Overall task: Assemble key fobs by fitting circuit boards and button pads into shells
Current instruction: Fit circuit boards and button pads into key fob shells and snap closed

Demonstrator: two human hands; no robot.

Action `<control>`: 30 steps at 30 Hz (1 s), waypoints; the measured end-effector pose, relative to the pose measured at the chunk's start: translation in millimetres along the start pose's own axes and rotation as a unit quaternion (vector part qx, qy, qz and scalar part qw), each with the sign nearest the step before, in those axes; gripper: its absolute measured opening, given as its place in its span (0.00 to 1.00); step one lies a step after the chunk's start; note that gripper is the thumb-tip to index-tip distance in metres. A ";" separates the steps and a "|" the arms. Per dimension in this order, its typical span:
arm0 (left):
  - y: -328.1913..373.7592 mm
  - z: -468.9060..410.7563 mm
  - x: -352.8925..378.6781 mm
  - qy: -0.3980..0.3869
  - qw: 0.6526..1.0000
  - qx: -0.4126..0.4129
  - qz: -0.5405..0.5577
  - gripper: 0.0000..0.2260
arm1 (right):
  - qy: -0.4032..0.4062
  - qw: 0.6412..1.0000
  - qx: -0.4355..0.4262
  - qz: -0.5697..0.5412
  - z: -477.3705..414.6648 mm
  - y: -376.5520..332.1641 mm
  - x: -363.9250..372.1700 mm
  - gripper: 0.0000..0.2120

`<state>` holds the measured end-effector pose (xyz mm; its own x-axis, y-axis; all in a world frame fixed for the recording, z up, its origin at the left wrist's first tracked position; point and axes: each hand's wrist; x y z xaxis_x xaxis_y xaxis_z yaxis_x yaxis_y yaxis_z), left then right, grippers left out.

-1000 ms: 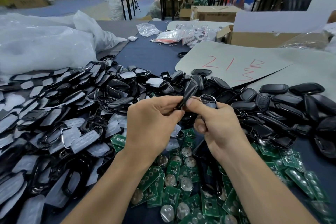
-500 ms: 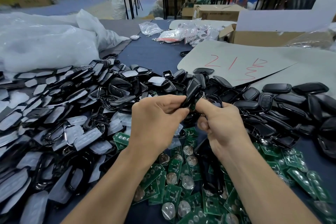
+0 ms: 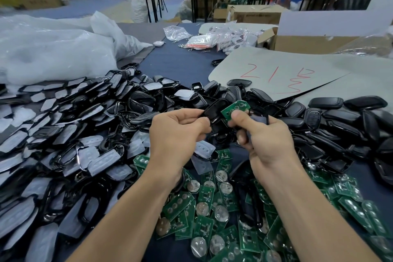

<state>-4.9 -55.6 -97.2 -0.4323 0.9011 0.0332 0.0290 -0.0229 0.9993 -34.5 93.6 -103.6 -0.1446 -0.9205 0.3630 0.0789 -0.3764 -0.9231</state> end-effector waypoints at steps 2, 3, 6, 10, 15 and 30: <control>-0.4 0.1 0.3 -0.007 1.000 -0.010 0.008 0.09 | -0.013 1.000 -0.009 0.008 2.1 0.3 2.4 0.09; -0.4 0.6 1.0 -0.011 1.000 -0.014 0.009 0.09 | -0.014 1.000 -0.014 0.013 3.4 0.8 3.5 0.11; 0.0 2.4 2.6 -0.025 0.999 -0.020 0.013 0.08 | 0.000 0.999 -0.028 0.030 6.1 3.6 6.2 0.16; 1.0 3.2 1.9 -0.053 0.998 -0.014 0.020 0.08 | 0.023 0.996 -0.049 0.078 5.4 7.4 7.1 0.18; -1.1 4.5 3.3 -0.066 0.998 -0.012 0.020 0.09 | 0.031 0.994 -0.049 0.097 4.4 9.2 6.0 0.18; -2.7 4.3 4.4 -0.049 0.998 -0.028 0.033 0.08 | -0.002 0.995 -0.039 0.094 3.7 9.3 4.7 0.19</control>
<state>-3.0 -49.7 -99.8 -0.3405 0.9349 0.1005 0.0035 -0.1056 0.9944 -30.8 85.4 -110.0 -0.1301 -0.9744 0.1832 0.0274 -0.1882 -0.9817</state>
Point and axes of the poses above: each hand's wrist, its own z-axis away from the middle knuckle, its own x-axis out of the palm, y = z × x, and after that the axes turned 2 degrees about y, right-handed
